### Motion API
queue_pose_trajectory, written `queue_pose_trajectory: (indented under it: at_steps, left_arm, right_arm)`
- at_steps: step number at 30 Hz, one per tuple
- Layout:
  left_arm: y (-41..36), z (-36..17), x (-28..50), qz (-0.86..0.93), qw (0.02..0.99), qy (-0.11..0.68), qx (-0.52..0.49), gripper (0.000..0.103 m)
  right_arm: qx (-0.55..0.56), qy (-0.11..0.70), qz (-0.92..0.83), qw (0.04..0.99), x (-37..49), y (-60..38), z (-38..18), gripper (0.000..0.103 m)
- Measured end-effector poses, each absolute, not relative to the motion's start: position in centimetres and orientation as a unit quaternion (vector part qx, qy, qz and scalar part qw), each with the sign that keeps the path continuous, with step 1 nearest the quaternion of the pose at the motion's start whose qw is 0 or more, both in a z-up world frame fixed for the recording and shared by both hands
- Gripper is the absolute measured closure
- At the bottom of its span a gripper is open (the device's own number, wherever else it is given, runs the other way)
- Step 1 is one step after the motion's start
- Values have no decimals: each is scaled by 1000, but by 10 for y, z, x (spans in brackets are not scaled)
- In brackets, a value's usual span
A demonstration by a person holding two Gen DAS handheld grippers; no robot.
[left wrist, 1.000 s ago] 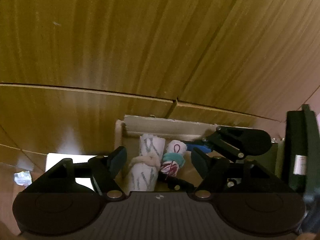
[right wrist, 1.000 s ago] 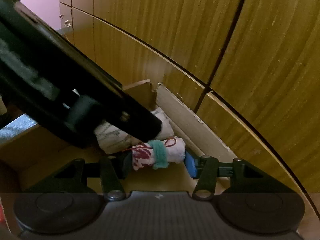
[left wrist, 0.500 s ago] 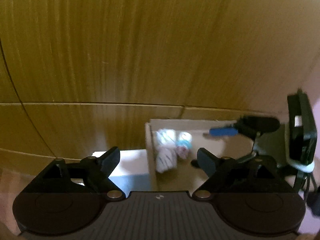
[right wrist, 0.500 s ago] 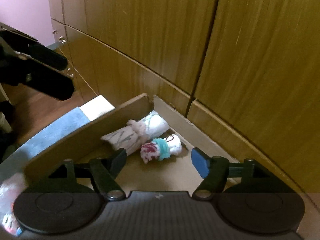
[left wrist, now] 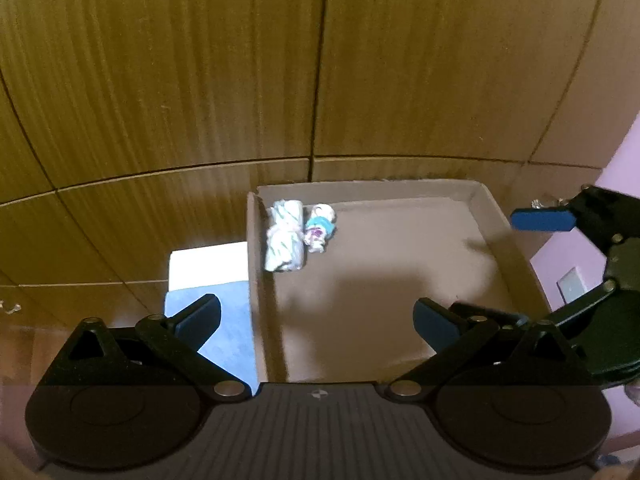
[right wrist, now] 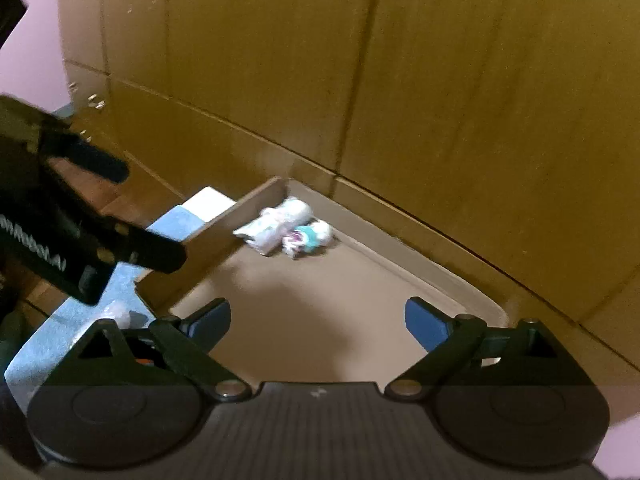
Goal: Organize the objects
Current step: 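Withdraw both open grippers from the tray back over the clothes pile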
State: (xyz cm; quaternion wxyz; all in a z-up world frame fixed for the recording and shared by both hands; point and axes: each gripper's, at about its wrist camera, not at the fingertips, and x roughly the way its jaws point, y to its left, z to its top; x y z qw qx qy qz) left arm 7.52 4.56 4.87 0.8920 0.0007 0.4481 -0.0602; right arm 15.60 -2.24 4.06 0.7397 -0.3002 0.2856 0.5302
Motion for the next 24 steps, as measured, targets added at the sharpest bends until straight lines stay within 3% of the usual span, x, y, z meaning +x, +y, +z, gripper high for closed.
queue_pose_trajectory:
  at_steps: [24]
  left_arm:
    - [35, 32, 51, -63, 885, 460, 38, 0]
  right_arm:
    - [-250, 345, 490, 761, 151, -75, 28, 8]
